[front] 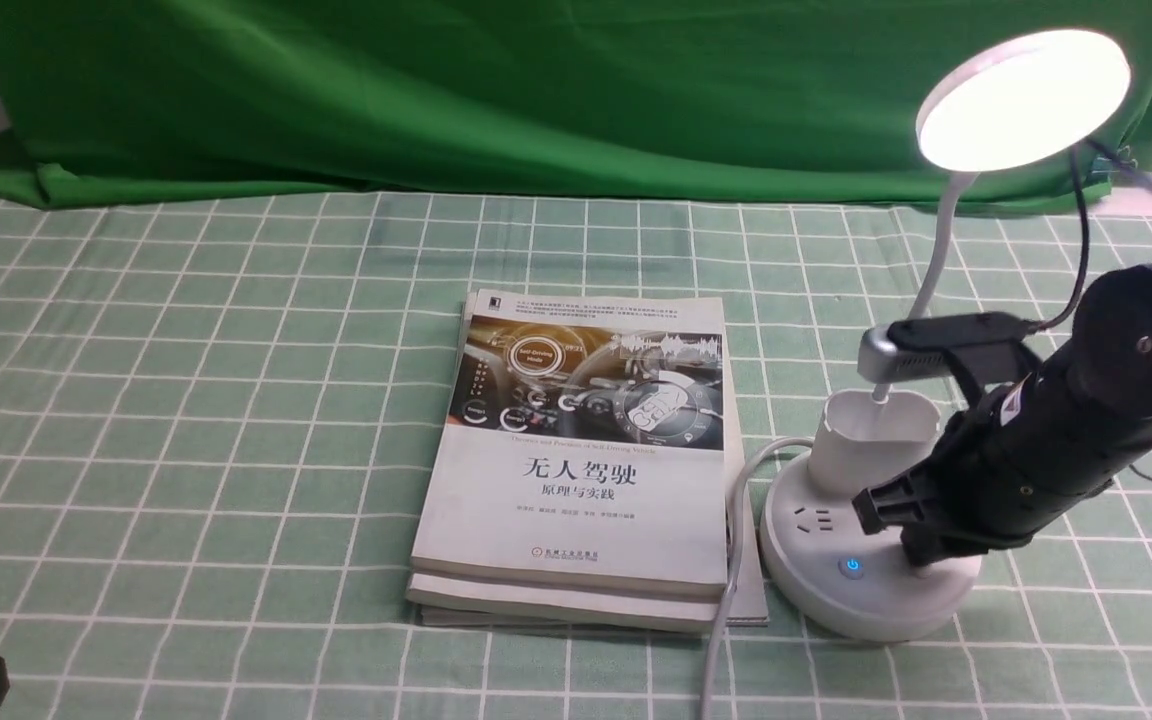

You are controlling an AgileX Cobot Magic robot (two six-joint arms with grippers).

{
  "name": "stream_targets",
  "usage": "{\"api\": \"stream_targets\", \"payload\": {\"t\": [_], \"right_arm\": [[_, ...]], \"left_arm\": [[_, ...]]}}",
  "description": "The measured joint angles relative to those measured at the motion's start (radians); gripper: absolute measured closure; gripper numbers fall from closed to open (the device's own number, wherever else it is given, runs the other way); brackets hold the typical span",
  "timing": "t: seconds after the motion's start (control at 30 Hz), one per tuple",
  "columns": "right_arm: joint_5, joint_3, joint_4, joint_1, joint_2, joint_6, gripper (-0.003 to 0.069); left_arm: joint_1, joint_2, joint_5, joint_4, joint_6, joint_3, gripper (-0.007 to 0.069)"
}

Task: Turn off the desk lamp on the blue coffee tablecloth by hand.
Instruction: 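Press the power button on the lamp base to turn the lamp off with the right gripper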

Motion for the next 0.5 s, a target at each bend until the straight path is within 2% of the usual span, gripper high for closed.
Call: {"api": "stream_targets", "payload": {"t": [0.3,0.5], "right_arm": [[-0.007,-0.004,0.000,0.000,-0.002,-0.004,0.0621],[0.026,0.001,0.000,0.000,-0.147,-0.007,0.0621]], "left_arm": [[0.000,0.000,0.000,0.000,0.000,0.000,0.0624],[0.000,0.000,0.000,0.000,0.000,0.000,0.0624]]}}
